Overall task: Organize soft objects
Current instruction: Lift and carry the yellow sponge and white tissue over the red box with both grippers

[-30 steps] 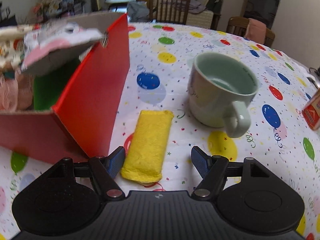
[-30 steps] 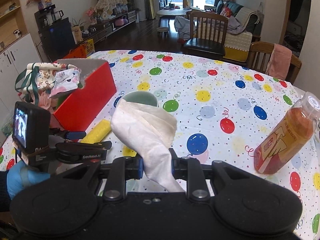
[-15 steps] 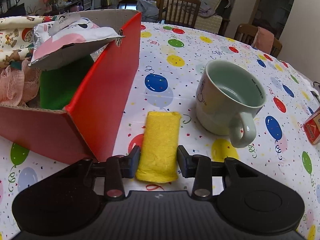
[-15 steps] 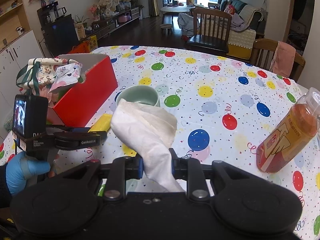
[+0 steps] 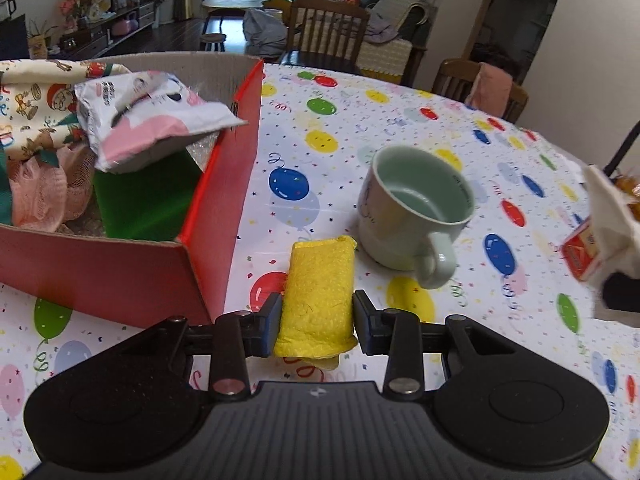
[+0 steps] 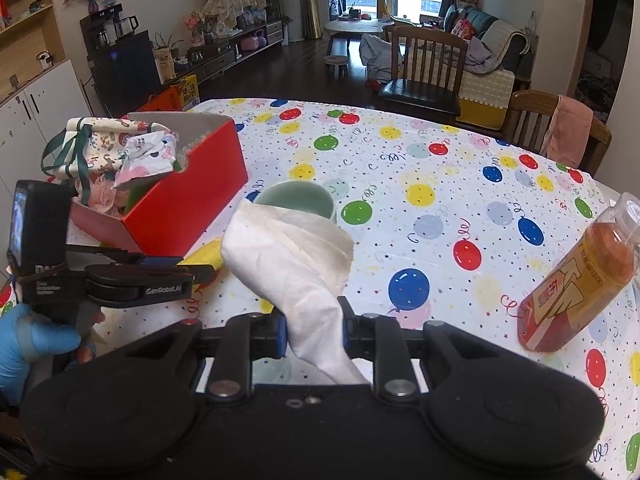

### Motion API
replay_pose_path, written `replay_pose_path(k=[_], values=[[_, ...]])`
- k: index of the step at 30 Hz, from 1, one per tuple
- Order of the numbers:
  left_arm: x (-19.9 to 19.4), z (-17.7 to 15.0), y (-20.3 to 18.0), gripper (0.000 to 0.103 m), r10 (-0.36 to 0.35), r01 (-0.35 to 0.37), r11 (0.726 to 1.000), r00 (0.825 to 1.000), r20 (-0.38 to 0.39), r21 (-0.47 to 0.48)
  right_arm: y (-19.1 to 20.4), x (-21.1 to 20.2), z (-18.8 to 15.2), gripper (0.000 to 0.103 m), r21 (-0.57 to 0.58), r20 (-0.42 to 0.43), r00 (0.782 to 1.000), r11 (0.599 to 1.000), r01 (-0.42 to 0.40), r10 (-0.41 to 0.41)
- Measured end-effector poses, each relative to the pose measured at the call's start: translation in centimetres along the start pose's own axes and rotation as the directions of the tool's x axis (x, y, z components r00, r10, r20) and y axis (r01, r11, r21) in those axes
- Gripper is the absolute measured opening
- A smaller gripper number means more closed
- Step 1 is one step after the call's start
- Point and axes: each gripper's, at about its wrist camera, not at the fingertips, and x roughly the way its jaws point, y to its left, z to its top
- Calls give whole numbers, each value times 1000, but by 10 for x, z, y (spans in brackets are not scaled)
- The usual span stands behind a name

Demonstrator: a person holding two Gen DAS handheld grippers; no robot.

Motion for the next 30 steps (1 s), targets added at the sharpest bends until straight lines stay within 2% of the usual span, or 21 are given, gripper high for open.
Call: replay_pose_path(k=[7, 16, 22, 30], values=[[-37, 10, 12, 36, -56, 56, 998, 998, 16, -5, 22, -6, 7, 21, -5, 13, 1000, 1000, 0, 0], [-80, 35, 34, 36, -132, 130, 991, 990, 47, 33, 62, -13, 27, 21, -4, 55, 998, 1000, -13, 13], [-105, 53, 61, 36, -143, 139, 989, 986, 89, 59, 96, -12, 47, 21, -28, 89, 996, 999, -19, 22], [-124, 78, 114, 36, -126, 117, 991, 982, 144, 67, 141, 1, 77, 21, -66, 118, 992, 997, -29, 37]])
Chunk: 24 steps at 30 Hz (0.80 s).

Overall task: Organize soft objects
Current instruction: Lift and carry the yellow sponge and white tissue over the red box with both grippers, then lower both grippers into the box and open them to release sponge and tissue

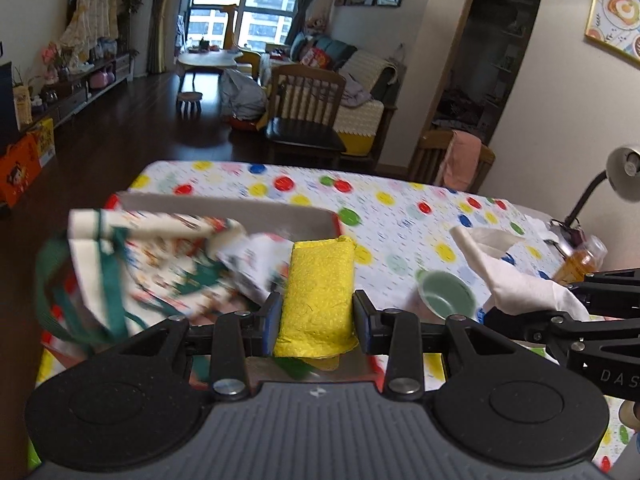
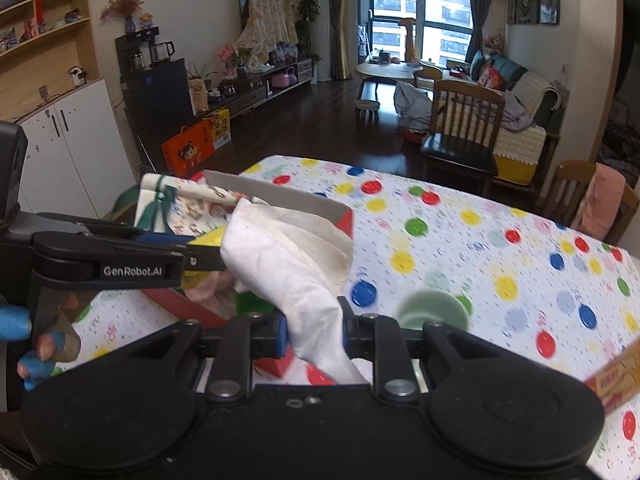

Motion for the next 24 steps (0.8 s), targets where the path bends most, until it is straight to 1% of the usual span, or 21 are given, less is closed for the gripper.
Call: replay_pose_path(k=[4, 10, 14, 20, 24], values=[[-6, 10, 29, 36, 24, -24, 1000, 1000, 16, 7, 15, 15, 14, 21, -10, 1, 1000, 1000, 2, -2], [-1, 22, 64, 36, 61, -61, 998, 998, 10, 25, 30, 48, 32, 21, -3, -21, 1000, 1000, 8, -9], [12, 29, 82, 36, 96, -96, 994, 995, -1, 50, 38, 73, 44, 21, -15, -35, 999, 999, 28, -29], [32, 35, 99, 36, 124, -122, 989, 992, -13, 83, 52, 111, 55, 21, -46, -71, 996, 998, 46, -49], [47, 36, 107, 36, 143, -138, 985, 989, -36, 102, 60, 137, 59, 22, -71, -105, 992, 996, 63, -70]])
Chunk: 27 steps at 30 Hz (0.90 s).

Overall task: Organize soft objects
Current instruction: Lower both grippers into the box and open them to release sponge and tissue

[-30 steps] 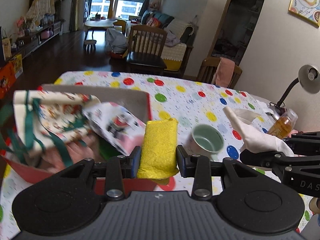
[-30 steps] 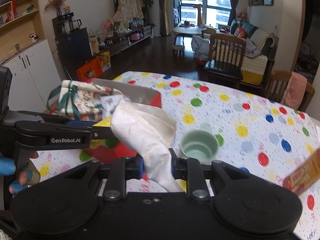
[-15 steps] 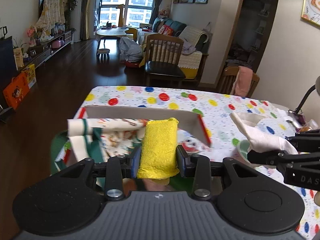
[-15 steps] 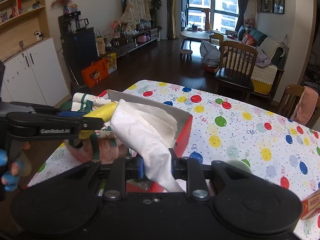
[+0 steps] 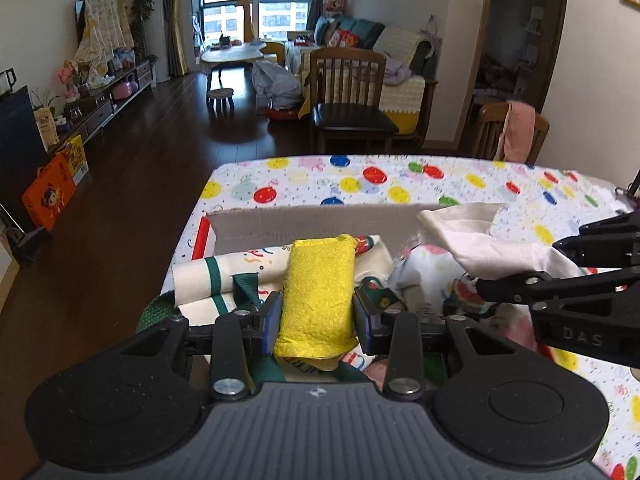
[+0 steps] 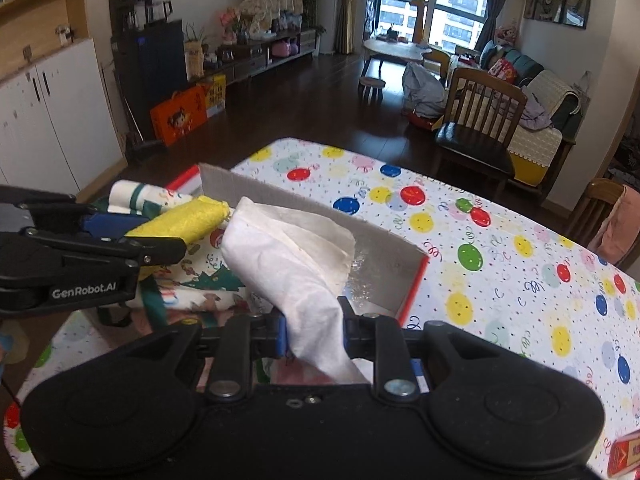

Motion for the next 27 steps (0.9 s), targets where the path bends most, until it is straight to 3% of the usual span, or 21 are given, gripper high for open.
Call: replay_pose_path(k=[12, 16, 18, 20, 21, 27], values=[[33, -8, 5, 37, -10, 13, 999, 996, -88, 31, 12, 23, -2, 38, -4, -43, 999, 1000, -14, 14], [33, -11, 5, 37, -11, 15, 999, 995, -99, 37, 14, 16, 0, 55, 1, -27, 999, 1000, -28, 28], [29, -12, 3, 42, -13, 18, 998, 996, -93, 52, 14, 12, 1, 56, 7, -22, 999, 999, -38, 39], [26, -12, 4, 59, -25, 29, 998, 995, -91, 47, 14, 7, 1, 62, 14, -13, 999, 999, -47, 47], [24, -12, 5, 62, -33, 36, 999, 995, -90, 39, 14, 3, 1, 63, 14, -5, 999, 999, -46, 46], [7, -13, 1, 63, -61, 63, 997, 997, -53, 45, 13, -19, -2, 66, 26, 36, 998, 998, -57, 56]])
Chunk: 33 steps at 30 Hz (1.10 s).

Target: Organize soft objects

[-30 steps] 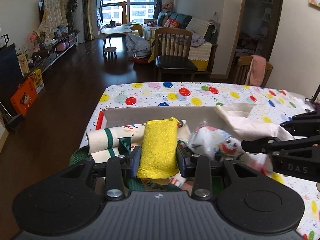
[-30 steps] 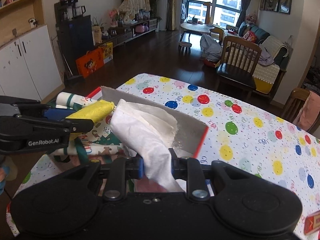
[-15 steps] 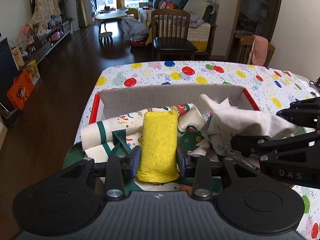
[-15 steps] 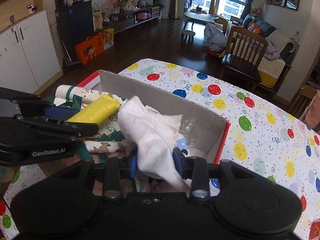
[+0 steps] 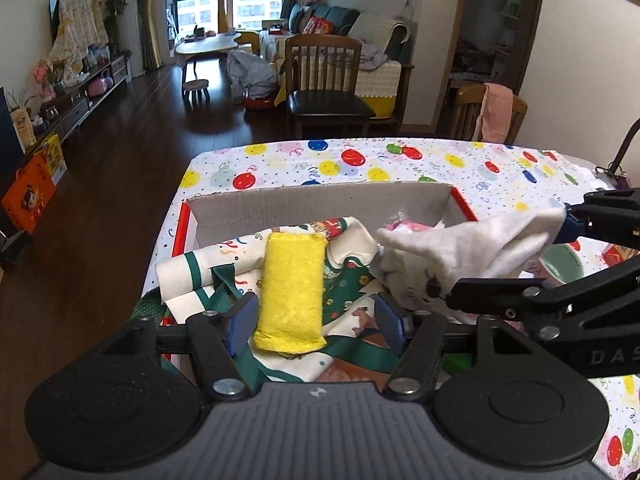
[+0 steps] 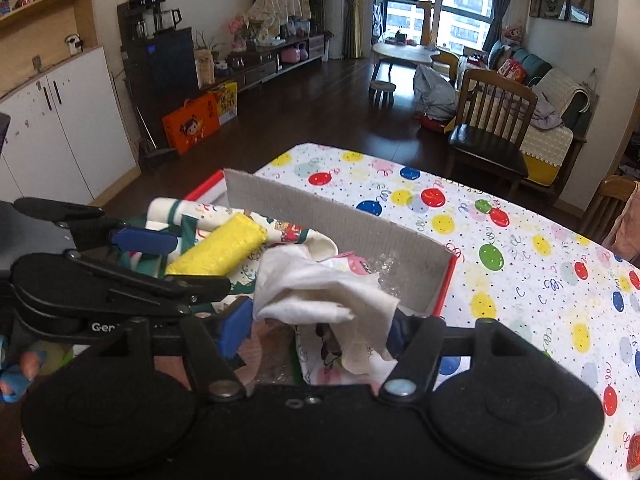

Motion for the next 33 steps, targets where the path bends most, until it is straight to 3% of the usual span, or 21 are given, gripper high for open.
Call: replay_pose_path(k=[6, 8, 15, 18, 33], values=[[-21, -1, -4, 65, -20, 20, 1000, 999, 26, -17, -1, -29, -3, 69, 16, 53, 998, 1000, -14, 13], [-29, -1, -6, 72, -24, 25, 999, 999, 39, -20, -2, -39, -4, 70, 23, 76, 997, 999, -23, 21], [-62, -4, -17, 73, -19, 21, 1000, 994, 104, -18, -2, -72, -11, 78, 46, 166, 985, 998, -49, 41], [-76, -6, -23, 80, -17, 19, 1000, 992, 128, -16, -3, -84, -17, 81, 56, 209, 976, 996, -67, 54], [-118, -22, -40, 86, -19, 32, 998, 978, 206, -57, -10, -120, -46, 100, 105, 350, 933, 986, -127, 83]])
